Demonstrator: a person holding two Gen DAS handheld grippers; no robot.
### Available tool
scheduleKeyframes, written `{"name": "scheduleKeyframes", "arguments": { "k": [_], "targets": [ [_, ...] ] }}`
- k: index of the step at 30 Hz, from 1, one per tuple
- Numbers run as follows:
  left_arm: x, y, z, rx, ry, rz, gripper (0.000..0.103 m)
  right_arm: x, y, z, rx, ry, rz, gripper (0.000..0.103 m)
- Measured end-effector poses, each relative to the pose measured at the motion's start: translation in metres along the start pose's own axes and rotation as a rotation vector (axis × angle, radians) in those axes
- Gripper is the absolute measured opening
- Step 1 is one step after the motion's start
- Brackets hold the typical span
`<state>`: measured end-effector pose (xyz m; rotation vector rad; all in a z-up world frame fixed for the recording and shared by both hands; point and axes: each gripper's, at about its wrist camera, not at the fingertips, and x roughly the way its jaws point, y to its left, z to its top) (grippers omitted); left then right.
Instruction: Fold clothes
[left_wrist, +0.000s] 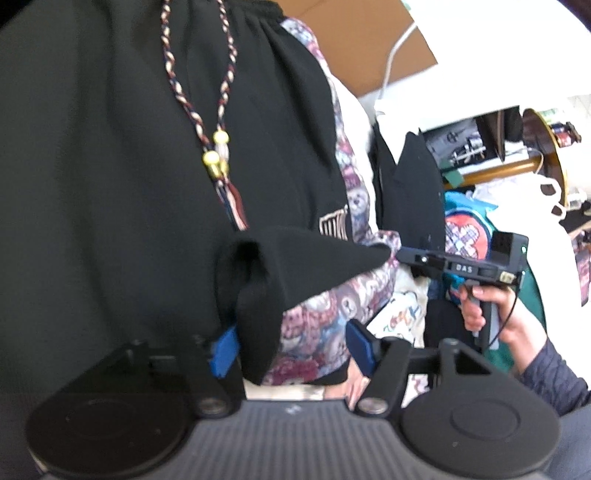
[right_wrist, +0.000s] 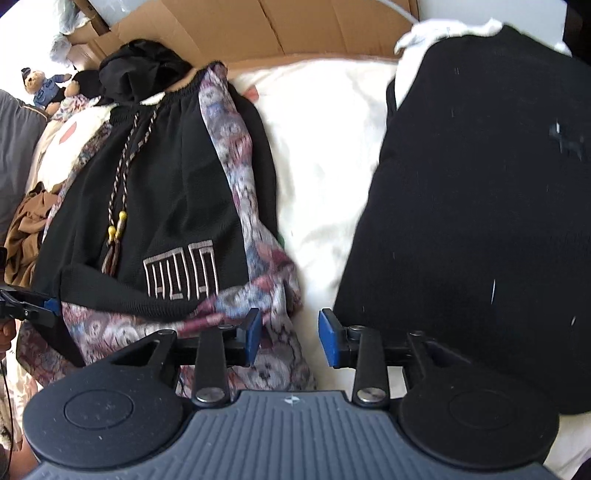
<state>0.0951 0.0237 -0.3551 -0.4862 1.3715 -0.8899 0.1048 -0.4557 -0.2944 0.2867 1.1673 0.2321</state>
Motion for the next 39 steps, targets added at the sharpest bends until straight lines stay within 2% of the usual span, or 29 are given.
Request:
{"name": "scheduleKeyframes", "arguments": {
  "k": [2, 3, 4, 5, 6, 7, 10, 17, 22, 24, 27, 33, 39],
  "targets": [
    [0.006, 0.000, 0.001, -0.012, 0.008, -0.012, 0.048, 0.006, -0.002, -0.002, 0.010, 0.015, 0.009, 0.038],
    [0.008, 0.000, 0.002, -0.017, 0.020, -0.028, 0.023, 0.010, -0.003, -0.003, 0.017, 0.026, 0.021, 0.038],
    [0.010, -0.001, 0.002, -0.018, 0.031, -0.038, 0.008, 0.014, -0.003, -0.004, 0.017, 0.037, 0.033, 0.034],
    [0.010, -0.003, 0.002, -0.013, 0.042, -0.044, 0.008, 0.014, -0.001, -0.004, 0.005, 0.049, 0.045, 0.028],
    [0.010, -0.005, 0.001, -0.006, 0.054, -0.051, 0.008, 0.015, 0.001, -0.004, -0.006, 0.060, 0.057, 0.013],
    [0.008, -0.009, -0.001, 0.007, 0.070, -0.068, 0.008, 0.014, 0.002, -0.004, -0.020, 0.070, 0.067, 0.005],
    [0.005, -0.016, -0.007, 0.009, 0.111, -0.098, 0.008, 0.006, 0.008, -0.005, -0.066, 0.092, 0.083, 0.003],
    [-0.003, -0.029, -0.032, -0.020, 0.207, -0.168, 0.007, -0.041, 0.014, -0.009, -0.119, 0.167, 0.099, 0.002],
    [-0.015, -0.030, -0.039, -0.056, 0.219, -0.230, 0.003, -0.063, 0.018, -0.015, -0.159, 0.228, 0.071, 0.000],
    [-0.017, -0.029, -0.038, -0.034, 0.207, -0.211, 0.003, -0.072, 0.015, -0.016, -0.153, 0.236, 0.073, 0.000],
    [-0.013, -0.020, -0.036, -0.053, 0.199, -0.162, 0.003, -0.069, 0.007, -0.019, -0.117, 0.217, 0.068, 0.002],
    [-0.020, -0.010, -0.032, -0.062, 0.186, -0.114, 0.002, -0.030, -0.002, -0.025, -0.062, 0.212, 0.079, 0.006],
    [-0.043, 0.007, -0.019, -0.101, 0.094, -0.055, 0.002, -0.008, -0.001, -0.029, -0.047, 0.214, 0.100, 0.021]
  ]
}}
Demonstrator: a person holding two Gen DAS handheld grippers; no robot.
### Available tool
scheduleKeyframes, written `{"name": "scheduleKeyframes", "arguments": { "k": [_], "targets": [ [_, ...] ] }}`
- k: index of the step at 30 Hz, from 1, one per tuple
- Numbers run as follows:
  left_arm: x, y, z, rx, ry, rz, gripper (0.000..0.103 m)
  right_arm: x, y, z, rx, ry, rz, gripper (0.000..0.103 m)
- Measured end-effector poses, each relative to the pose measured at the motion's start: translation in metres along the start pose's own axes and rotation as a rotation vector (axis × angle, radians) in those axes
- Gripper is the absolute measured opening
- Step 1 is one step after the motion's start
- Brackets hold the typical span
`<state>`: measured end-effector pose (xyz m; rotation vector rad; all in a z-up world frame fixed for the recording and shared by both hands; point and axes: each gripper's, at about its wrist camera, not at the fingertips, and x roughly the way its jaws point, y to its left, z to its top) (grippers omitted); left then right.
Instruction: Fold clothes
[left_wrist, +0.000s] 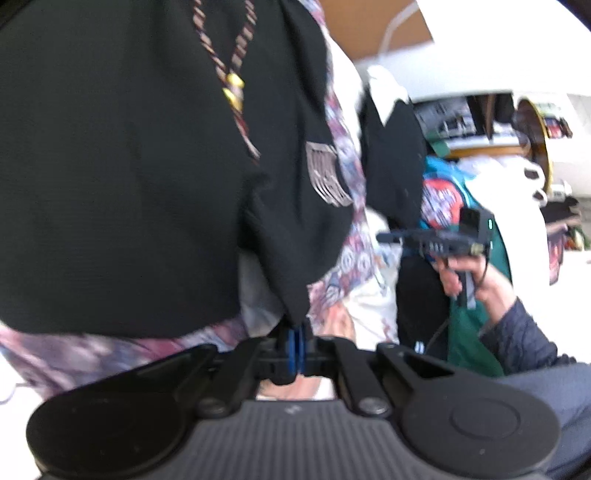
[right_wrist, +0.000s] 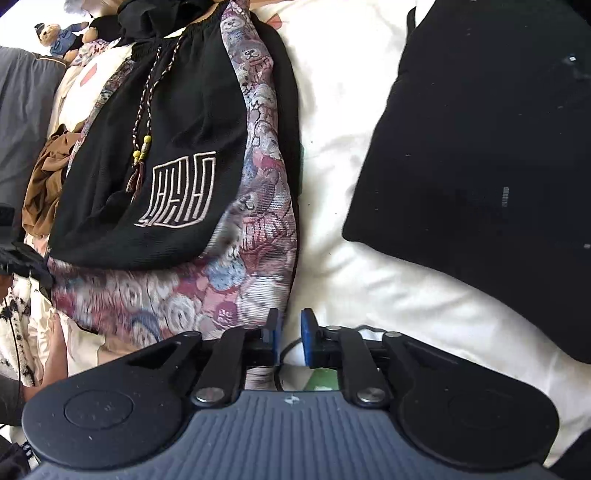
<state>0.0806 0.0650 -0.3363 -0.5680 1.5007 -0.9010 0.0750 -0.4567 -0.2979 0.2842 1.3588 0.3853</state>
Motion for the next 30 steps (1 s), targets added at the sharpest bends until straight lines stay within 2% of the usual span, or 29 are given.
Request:
{"name": "scheduleKeyframes", "arguments": {
  "k": [3, 7, 11, 13, 17, 18, 20, 21, 24, 27, 30],
  "targets": [
    [-0.009, 0.002, 0.007, -0.004, -0.041, 0.008, 0.002, 0.008, 0.004, -0.001, -0.003, 0.013, 0.023, 0.027],
    [-0.018, 0.004, 0.013, 0.005, -0.069, 0.019, 0.002, 0.017, 0.008, -0.002, 0.001, 0.028, 0.050, 0.029],
    [-0.016, 0.003, 0.015, 0.000, -0.070, 0.004, 0.002, 0.022, 0.009, -0.004, 0.028, 0.043, 0.091, 0.030],
    [-0.014, 0.003, 0.015, 0.001, -0.063, -0.004, 0.002, 0.024, 0.009, -0.008, 0.048, 0.049, 0.107, 0.034],
    [-0.014, 0.005, 0.013, 0.003, -0.051, -0.005, 0.002, 0.037, 0.010, -0.013, 0.063, 0.090, 0.083, 0.036],
    [-0.014, 0.005, 0.013, 0.002, -0.049, -0.006, 0.002, 0.039, 0.011, -0.014, 0.066, 0.094, 0.078, 0.034],
    [-0.013, 0.003, 0.012, 0.005, -0.042, -0.015, 0.002, 0.038, 0.011, -0.016, 0.072, 0.080, 0.084, 0.006],
    [-0.010, 0.002, 0.010, 0.007, -0.032, -0.022, 0.002, 0.036, 0.011, -0.017, 0.073, 0.075, 0.090, 0.003],
    [-0.003, -0.001, 0.005, 0.013, -0.003, -0.039, 0.002, 0.019, 0.011, -0.018, 0.043, 0.079, 0.100, 0.003],
    [0.010, -0.009, -0.004, 0.033, 0.023, -0.043, 0.002, -0.007, 0.010, -0.016, 0.016, 0.079, 0.072, 0.003],
    [0.025, -0.016, -0.013, 0.031, 0.069, -0.085, 0.002, -0.032, 0.004, -0.010, 0.002, 0.068, 0.028, 0.003]
  ]
}}
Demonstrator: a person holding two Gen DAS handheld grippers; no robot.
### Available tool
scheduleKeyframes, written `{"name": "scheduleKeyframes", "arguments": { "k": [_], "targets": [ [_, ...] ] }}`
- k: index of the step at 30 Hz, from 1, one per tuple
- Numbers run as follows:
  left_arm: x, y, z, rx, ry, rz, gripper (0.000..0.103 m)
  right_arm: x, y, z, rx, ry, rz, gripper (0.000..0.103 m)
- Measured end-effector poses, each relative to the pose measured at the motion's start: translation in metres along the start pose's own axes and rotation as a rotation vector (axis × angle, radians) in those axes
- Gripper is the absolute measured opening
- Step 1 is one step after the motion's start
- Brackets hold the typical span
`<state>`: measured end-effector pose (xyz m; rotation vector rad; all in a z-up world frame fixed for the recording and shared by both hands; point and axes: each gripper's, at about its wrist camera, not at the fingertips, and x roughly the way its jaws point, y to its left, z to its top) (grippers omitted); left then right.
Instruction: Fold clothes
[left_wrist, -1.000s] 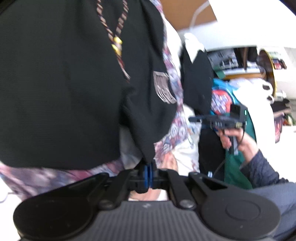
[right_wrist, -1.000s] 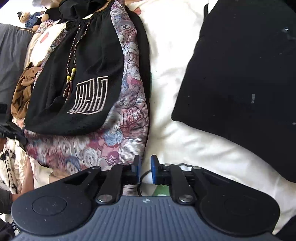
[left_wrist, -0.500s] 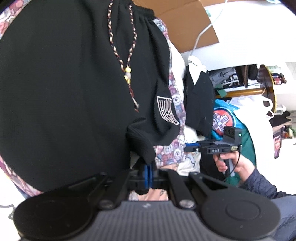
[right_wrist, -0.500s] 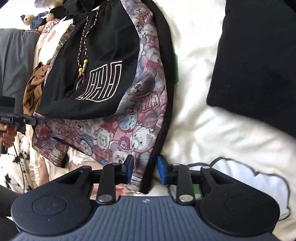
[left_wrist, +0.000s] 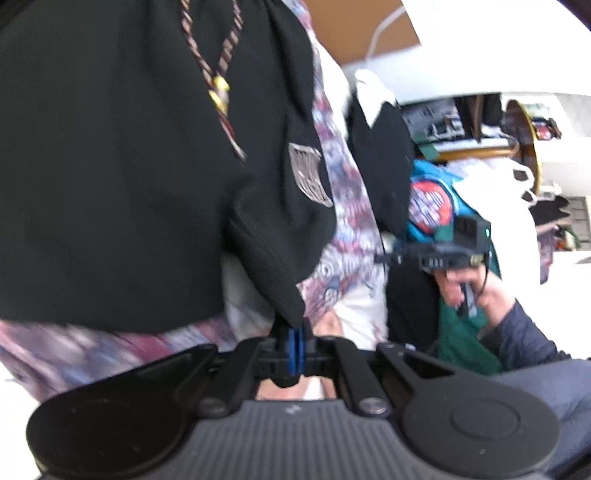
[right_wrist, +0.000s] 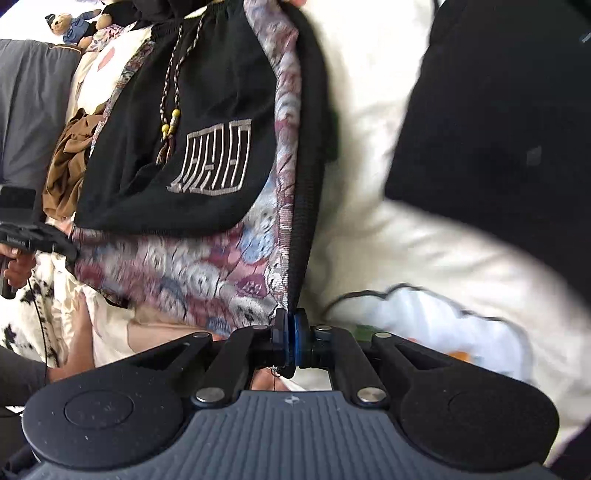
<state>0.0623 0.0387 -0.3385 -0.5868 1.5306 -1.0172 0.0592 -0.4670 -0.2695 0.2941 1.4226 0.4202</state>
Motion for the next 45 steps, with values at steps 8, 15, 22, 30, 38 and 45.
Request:
{"name": "scheduleKeyframes", "arguments": {
  "k": [8, 15, 22, 30, 38, 45],
  "targets": [
    [0.036, -0.005, -0.007, -0.002, 0.066, -0.017, 0.002, -0.029, -0.015, 0.011, -0.016, -0.019, -0.069, 0.003],
    [0.081, 0.015, -0.015, -0.007, 0.107, 0.093, 0.002, -0.009, -0.030, 0.012, -0.015, 0.026, -0.133, 0.002],
    [0.104, 0.019, -0.016, 0.035, 0.132, 0.163, 0.003, 0.014, -0.041, 0.009, 0.000, 0.027, -0.182, 0.002],
    [0.075, -0.001, -0.018, 0.052, 0.060, 0.166, 0.021, -0.004, -0.029, 0.004, -0.044, -0.023, -0.201, 0.015],
    [0.041, -0.029, -0.001, 0.169, -0.087, 0.204, 0.032, -0.030, -0.014, 0.015, -0.078, -0.132, -0.199, 0.027],
    [0.013, -0.023, 0.028, 0.188, -0.203, 0.265, 0.033, -0.022, 0.005, 0.054, -0.148, -0.230, -0.200, 0.028]
  ]
}}
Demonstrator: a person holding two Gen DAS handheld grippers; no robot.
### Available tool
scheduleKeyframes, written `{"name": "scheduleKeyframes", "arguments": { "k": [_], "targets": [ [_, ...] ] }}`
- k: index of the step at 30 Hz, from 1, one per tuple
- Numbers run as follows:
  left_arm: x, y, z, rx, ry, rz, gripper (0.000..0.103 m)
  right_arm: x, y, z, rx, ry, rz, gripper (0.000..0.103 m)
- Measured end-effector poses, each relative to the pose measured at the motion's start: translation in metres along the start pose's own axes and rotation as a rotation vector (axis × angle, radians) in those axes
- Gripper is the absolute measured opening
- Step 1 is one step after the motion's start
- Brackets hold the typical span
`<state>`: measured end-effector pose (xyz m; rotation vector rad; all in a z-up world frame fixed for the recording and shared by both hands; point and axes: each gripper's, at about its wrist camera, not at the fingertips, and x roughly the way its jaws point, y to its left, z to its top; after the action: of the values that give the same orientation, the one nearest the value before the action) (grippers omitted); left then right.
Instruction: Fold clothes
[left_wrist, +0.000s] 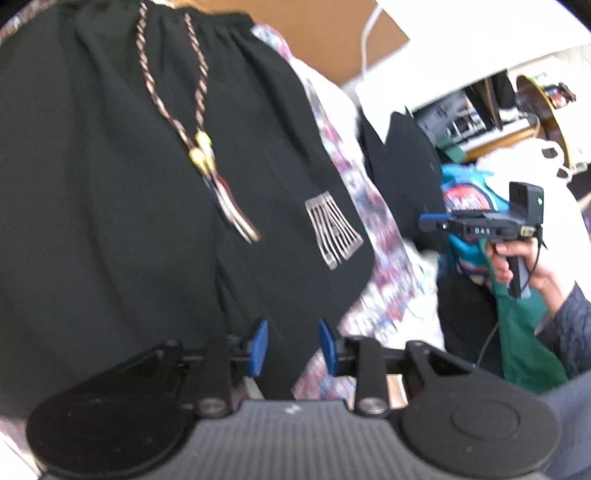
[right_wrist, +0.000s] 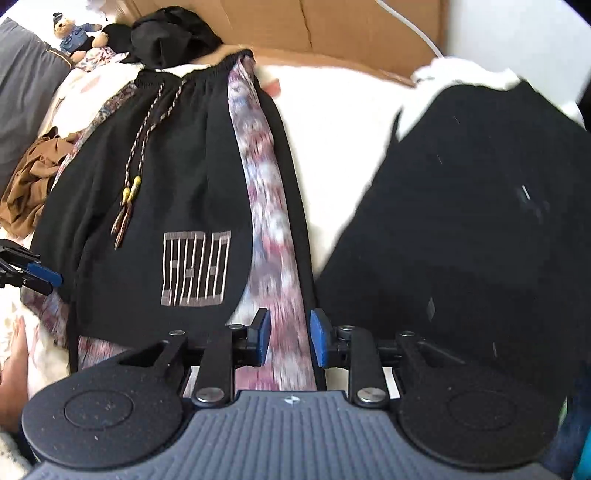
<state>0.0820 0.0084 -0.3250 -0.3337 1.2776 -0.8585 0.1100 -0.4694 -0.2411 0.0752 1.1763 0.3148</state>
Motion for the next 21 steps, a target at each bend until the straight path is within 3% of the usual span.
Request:
{"name": "scheduleKeyframes", "arguments": {
  "k": [2, 4, 8, 14, 21],
  "targets": [
    [0.001, 0.003, 0.005, 0.011, -0.011, 0.010, 0.033, 0.012, 0.002, 0.015, -0.001, -0.017, 0.003, 0.029],
    [0.006, 0.002, 0.008, 0.029, -0.011, 0.014, 0.033, 0.027, 0.005, 0.026, -0.001, -0.038, -0.013, 0.037],
    [0.017, 0.003, 0.012, 0.064, -0.005, 0.011, 0.036, 0.047, 0.012, 0.049, 0.035, -0.100, -0.047, 0.040],
    [0.025, 0.010, 0.010, 0.049, 0.001, 0.039, 0.036, 0.087, 0.031, 0.077, -0.033, -0.062, -0.034, 0.040],
    [0.032, 0.013, 0.006, 0.080, 0.025, 0.087, 0.030, 0.114, 0.019, 0.076, -0.005, -0.044, -0.151, 0.038]
  ]
}}
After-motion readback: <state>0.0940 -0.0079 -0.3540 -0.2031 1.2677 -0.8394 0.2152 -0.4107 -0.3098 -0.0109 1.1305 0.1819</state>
